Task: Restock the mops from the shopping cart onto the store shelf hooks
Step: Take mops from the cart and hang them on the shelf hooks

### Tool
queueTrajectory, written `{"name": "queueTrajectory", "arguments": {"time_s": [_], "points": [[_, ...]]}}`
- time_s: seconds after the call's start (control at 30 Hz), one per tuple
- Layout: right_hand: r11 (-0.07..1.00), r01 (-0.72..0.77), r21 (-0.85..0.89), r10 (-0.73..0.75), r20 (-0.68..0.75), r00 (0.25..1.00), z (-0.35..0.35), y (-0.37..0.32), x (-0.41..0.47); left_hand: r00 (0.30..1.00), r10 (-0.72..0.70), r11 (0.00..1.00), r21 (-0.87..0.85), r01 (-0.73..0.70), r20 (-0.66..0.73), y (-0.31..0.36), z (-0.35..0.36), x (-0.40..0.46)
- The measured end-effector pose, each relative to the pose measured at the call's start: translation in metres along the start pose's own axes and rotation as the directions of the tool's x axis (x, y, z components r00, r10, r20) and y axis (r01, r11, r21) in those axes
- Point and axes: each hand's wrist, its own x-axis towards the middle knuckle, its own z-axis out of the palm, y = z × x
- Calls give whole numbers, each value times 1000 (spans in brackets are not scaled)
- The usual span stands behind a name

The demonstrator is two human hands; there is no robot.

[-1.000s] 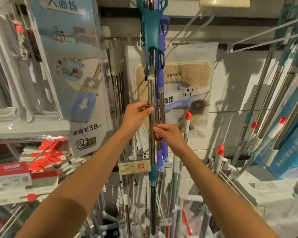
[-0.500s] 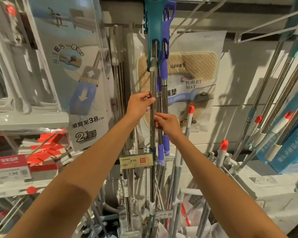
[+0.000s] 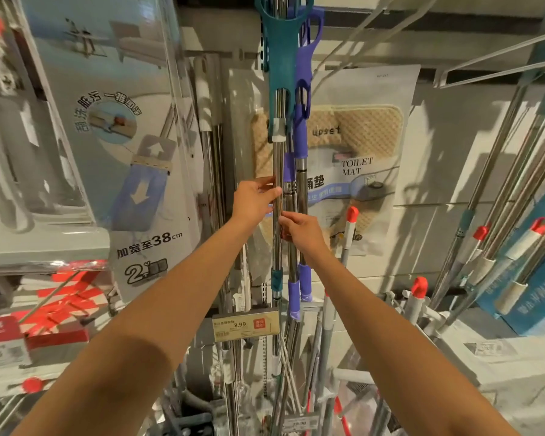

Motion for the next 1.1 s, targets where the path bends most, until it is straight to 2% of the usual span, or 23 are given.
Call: {"name": "queueTrajectory", "arguments": {"time_s": [0.1,0.27,0.47,0.63,0.73,0.9,1.1], "points": [[1000,-18,20,18,-8,1000,-1,2,2,1000,-5,1000,-2,5,4,2,0,-3],[989,-16,146,12,28,1000,-9,-1,-12,1000,-30,1000,8,30,7,7,-5,-26],[976,72,207,-75,9,997,-19,-21,-43,996,-77,997,-13,78,35,22,-16,-63],[968,139,211,-138,-20,990,-24,-51,-84,1000,-15,1000,14,15,18,39,-26,-110],[957,212,198,-217,1,976,-24,-68,-115,996,77,992,107,-71,-47,49,-37,-146],[944,254,210,-273,70,959,-21,-70,-164,972,201,937,314,-154,-124,51,-51,-219],[953,238,187,-269,167,948,-17,-65,-237,945,202,897,437,-72,-258,50,-71,-305]]}}
